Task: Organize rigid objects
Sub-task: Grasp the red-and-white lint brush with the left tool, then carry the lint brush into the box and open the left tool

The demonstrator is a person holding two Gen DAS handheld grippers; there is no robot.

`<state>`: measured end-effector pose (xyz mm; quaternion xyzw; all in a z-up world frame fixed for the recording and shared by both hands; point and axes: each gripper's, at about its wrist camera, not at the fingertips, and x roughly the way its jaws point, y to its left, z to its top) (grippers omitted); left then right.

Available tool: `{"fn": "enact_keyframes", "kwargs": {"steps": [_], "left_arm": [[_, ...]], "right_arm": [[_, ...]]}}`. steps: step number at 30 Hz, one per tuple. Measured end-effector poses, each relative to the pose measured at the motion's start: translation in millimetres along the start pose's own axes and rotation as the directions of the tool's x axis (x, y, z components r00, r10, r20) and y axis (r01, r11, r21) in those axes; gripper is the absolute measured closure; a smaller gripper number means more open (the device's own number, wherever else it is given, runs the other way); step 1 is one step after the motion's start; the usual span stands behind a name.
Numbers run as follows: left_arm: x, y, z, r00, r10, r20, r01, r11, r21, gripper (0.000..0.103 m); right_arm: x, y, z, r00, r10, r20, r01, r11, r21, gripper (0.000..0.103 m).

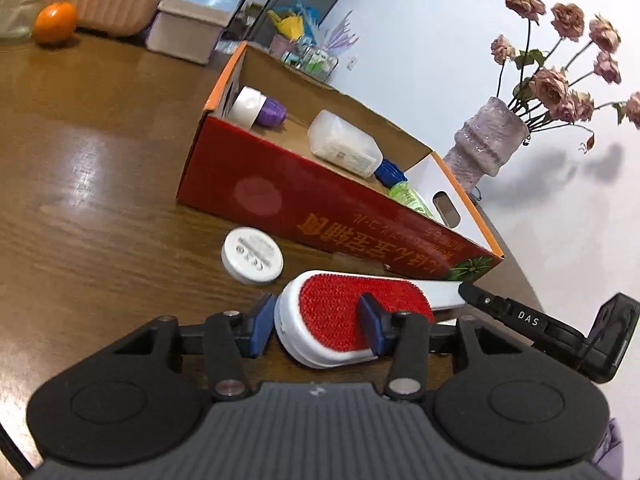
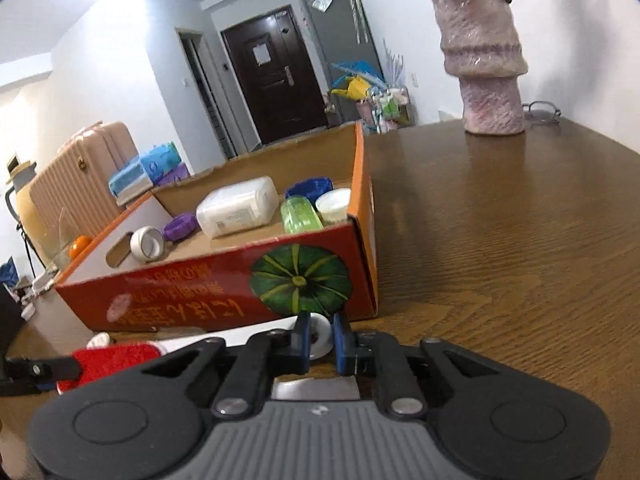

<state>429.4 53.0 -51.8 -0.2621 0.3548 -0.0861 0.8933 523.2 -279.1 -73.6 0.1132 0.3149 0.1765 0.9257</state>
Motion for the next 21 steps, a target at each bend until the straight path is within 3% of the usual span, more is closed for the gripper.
{"fn": "enact_keyframes", "kwargs": {"steps": [7, 12, 21], "left_arm": [[-72, -21, -11, 0.988, -0.032, 0.148, 0.024, 0.998, 0.055, 0.057], [-130, -26, -28, 0.974, -0.063, 0.218, 0.043, 0.995, 0.092, 0.056], [-206, -18, -78, 0.967, -0.063, 0.248, 0.039, 0.994, 0.103, 0.056]], "right_arm": [[-71, 50, -5, 0.984, -0.055, 0.169, 0.069, 0.995, -0.079, 0.092], [-130, 79, -23, 0.968, -0.039, 0.249, 0.062, 0.994, -0.084, 0.091], [-210, 115, -85, 0.964, -0.029, 0.265, 0.039, 0.999, -0.033, 0.091]]}}
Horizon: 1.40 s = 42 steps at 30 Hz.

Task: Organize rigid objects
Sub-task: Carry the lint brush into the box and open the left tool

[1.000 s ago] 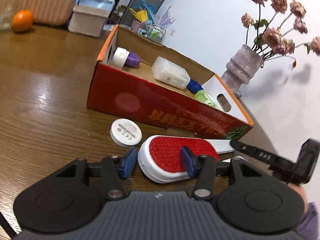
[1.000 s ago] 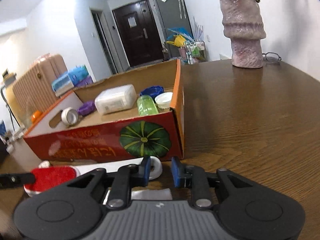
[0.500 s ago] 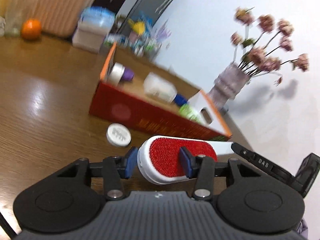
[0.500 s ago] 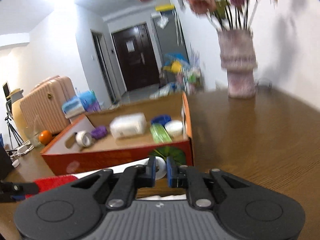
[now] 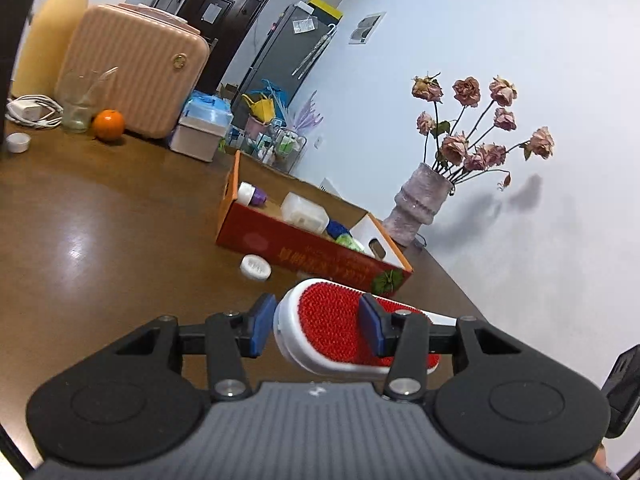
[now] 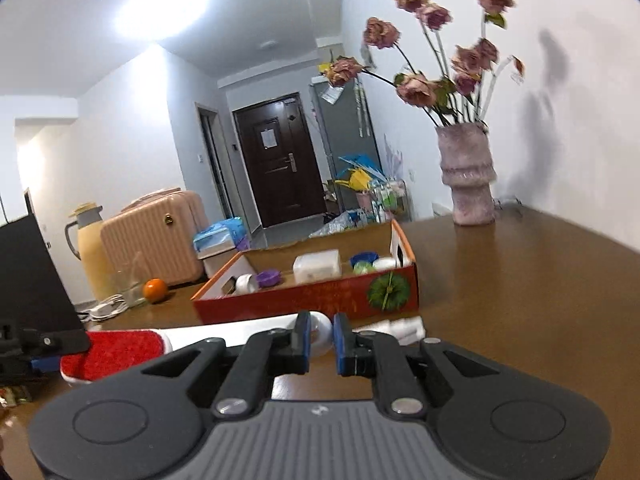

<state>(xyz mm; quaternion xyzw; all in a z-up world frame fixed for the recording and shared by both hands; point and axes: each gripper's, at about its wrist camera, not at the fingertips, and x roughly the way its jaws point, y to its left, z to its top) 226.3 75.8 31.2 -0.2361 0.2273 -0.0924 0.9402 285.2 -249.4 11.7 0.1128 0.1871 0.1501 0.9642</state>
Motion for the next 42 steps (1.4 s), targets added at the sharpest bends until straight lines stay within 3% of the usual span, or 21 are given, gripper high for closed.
{"fn": "enact_keyframes", "kwargs": {"steps": [9, 17, 24, 27, 32, 37, 42], "left_arm": [[-47, -2, -27, 1.000, -0.015, 0.009, 0.014, 1.000, 0.024, 0.056], [-32, -4, -20, 1.000, -0.017, 0.005, 0.017, 0.999, 0.039, 0.056], [35, -17, 43, 0.999, -0.028, 0.017, 0.026, 0.992, 0.120, 0.056], [77, -18, 81, 0.999, -0.044, 0.018, 0.041, 0.989, 0.143, 0.056], [163, -7, 131, 0.999, -0.028, -0.018, 0.030, 0.990, 0.135, 0.056], [240, 23, 156, 0.996, -0.005, -0.088, 0.012, 0.997, 0.081, 0.056], [285, 45, 157, 0.993, 0.024, -0.117, -0.015, 0.997, 0.073, 0.056]], "right_arm": [[-62, 14, -34, 1.000, -0.009, 0.007, 0.009, 1.000, 0.028, 0.091], [-61, 10, -35, 1.000, -0.015, 0.010, 0.015, 0.999, 0.031, 0.091], [0, -4, 5, 0.999, -0.033, 0.025, 0.032, 0.999, 0.042, 0.091], [39, -12, 34, 0.997, -0.036, 0.065, 0.033, 0.998, 0.052, 0.091], [121, -32, 73, 0.998, -0.048, 0.043, 0.043, 0.994, 0.103, 0.091], [197, -44, 87, 0.998, -0.062, -0.032, 0.066, 0.992, 0.106, 0.091], [247, -49, 81, 0.990, -0.079, -0.118, 0.087, 0.994, 0.064, 0.090]]}}
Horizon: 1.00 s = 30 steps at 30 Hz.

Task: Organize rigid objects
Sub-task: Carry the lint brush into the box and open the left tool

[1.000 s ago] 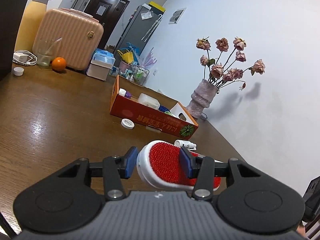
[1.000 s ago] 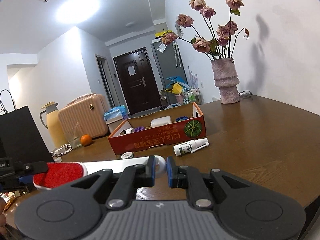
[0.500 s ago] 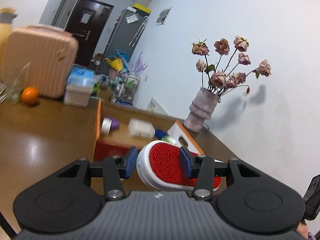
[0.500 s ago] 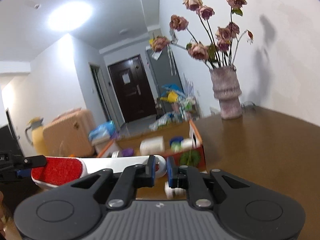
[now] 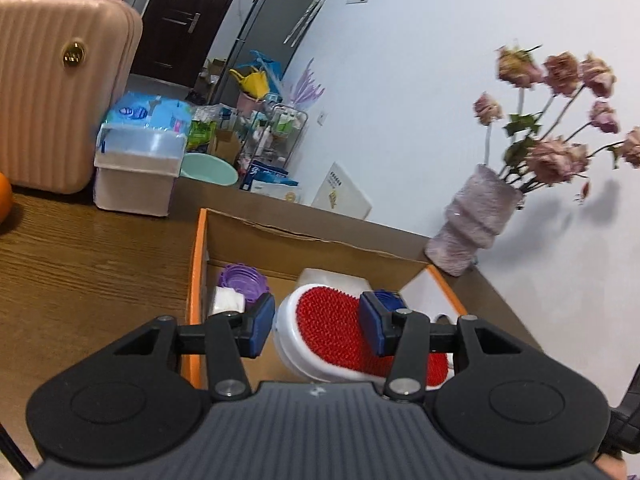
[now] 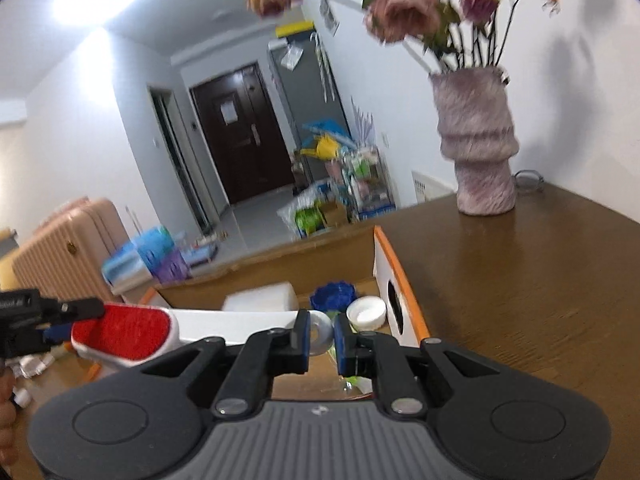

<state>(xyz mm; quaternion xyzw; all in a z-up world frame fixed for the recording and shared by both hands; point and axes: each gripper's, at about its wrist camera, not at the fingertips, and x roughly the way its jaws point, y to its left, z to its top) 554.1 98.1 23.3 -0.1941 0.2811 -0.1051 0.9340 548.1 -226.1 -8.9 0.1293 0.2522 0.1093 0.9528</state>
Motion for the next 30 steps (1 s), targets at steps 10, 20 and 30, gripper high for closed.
{"fn": "enact_keyframes", "kwargs": {"steps": [10, 20, 30], "left_arm": [[47, 13, -5, 0.997, 0.028, -0.070, -0.027, 0.999, 0.023, 0.054], [34, 4, -5, 0.998, 0.034, -0.043, -0.030, 0.995, 0.096, 0.049], [-21, -22, 6, 0.996, 0.084, 0.002, -0.084, 0.982, 0.167, 0.036]], "right_arm": [[37, 2, -16, 0.993, -0.024, -0.117, 0.007, 0.990, -0.141, 0.090], [38, 22, -16, 0.990, -0.001, -0.143, -0.034, 0.970, -0.242, 0.088], [1, 35, 11, 0.992, 0.026, -0.125, -0.061, 0.956, -0.286, 0.083]]}}
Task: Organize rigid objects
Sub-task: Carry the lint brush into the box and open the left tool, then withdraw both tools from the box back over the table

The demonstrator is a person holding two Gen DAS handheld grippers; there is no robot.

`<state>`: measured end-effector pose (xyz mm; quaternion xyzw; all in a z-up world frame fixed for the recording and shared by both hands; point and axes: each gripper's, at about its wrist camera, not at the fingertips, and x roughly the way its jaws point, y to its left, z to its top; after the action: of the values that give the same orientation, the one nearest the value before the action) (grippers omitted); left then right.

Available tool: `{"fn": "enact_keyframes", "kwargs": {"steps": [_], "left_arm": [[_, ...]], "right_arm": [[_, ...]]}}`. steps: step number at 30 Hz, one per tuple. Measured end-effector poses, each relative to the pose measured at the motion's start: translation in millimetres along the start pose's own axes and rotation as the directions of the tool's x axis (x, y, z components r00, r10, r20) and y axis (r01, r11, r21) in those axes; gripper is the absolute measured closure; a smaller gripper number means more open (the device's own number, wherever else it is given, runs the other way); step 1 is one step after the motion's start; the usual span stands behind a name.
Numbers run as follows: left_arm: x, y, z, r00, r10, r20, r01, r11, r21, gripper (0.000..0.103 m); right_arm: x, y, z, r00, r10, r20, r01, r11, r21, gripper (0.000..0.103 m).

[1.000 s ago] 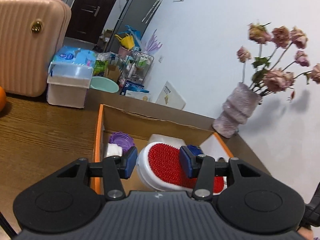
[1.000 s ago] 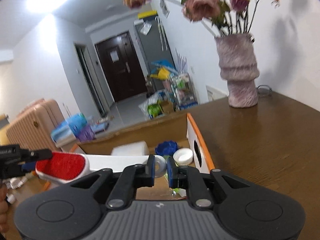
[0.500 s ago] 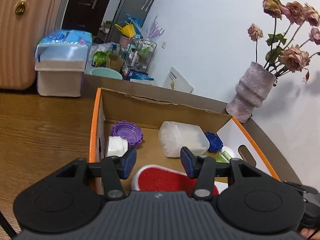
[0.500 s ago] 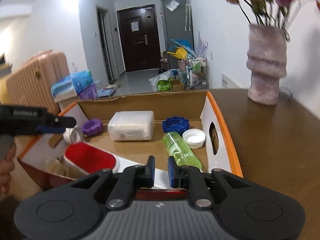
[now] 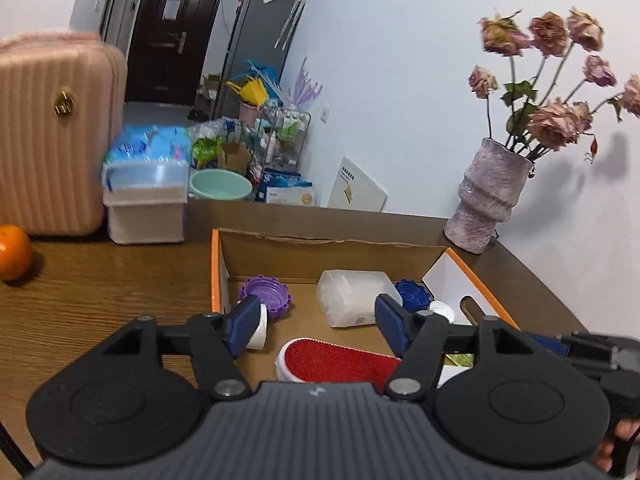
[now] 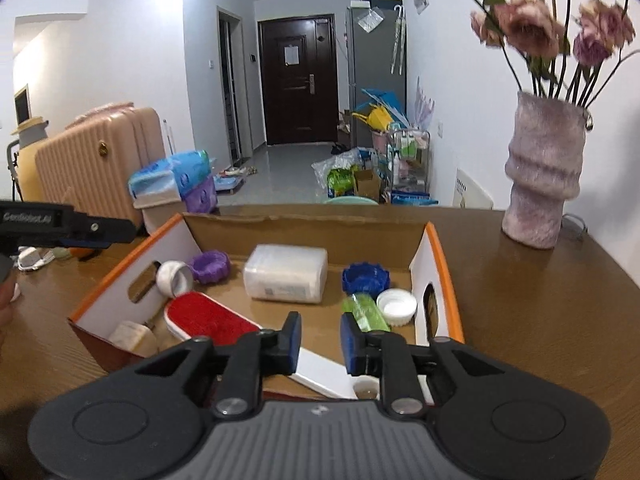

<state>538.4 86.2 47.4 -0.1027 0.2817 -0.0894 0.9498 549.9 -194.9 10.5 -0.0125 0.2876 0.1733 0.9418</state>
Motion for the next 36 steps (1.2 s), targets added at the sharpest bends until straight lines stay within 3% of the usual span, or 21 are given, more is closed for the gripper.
{"fn": "enact_keyframes", "kwargs": {"steps": [2, 8, 12, 18, 20, 26, 30, 36], "left_arm": [[-17, -10, -2, 1.000, 0.020, 0.015, -0.020, 0.999, 0.034, 0.031], [-58, -32, -14, 0.995, 0.085, 0.046, -0.089, 0.992, 0.085, 0.030], [-89, -47, -26, 0.990, 0.122, 0.074, -0.130, 0.985, 0.116, 0.028], [-135, -65, -44, 0.973, 0.166, 0.158, -0.190, 0.971, 0.147, 0.015], [-149, -71, -52, 0.969, 0.166, 0.181, -0.195, 0.968, 0.157, 0.007], [-193, -88, -80, 0.943, 0.181, 0.280, -0.239, 0.952, 0.192, 0.001], [-218, -99, -98, 0.928, 0.163, 0.335, -0.240, 0.949, 0.206, 0.000], [-242, -112, -132, 0.910, 0.150, 0.387, -0.245, 0.946, 0.211, 0.000]], "right_arm": [[-11, 0, 5, 1.000, 0.006, 0.005, -0.006, 1.000, 0.003, 0.082], [-50, 13, 7, 0.999, -0.001, 0.034, 0.002, 1.000, -0.022, 0.071], [-80, 23, 6, 0.997, 0.016, 0.080, -0.014, 1.000, -0.027, 0.059], [-123, 37, 5, 0.990, 0.018, 0.137, -0.011, 0.999, -0.050, 0.050], [-136, 41, 4, 0.988, 0.018, 0.156, -0.010, 0.999, -0.050, 0.046], [-178, 46, -11, 0.975, 0.022, 0.220, -0.012, 0.999, -0.043, 0.033], [-200, 50, -29, 0.960, 0.031, 0.277, -0.021, 0.999, -0.036, 0.020], [-222, 53, -63, 0.943, 0.019, 0.332, -0.012, 1.000, -0.021, 0.016]]}}
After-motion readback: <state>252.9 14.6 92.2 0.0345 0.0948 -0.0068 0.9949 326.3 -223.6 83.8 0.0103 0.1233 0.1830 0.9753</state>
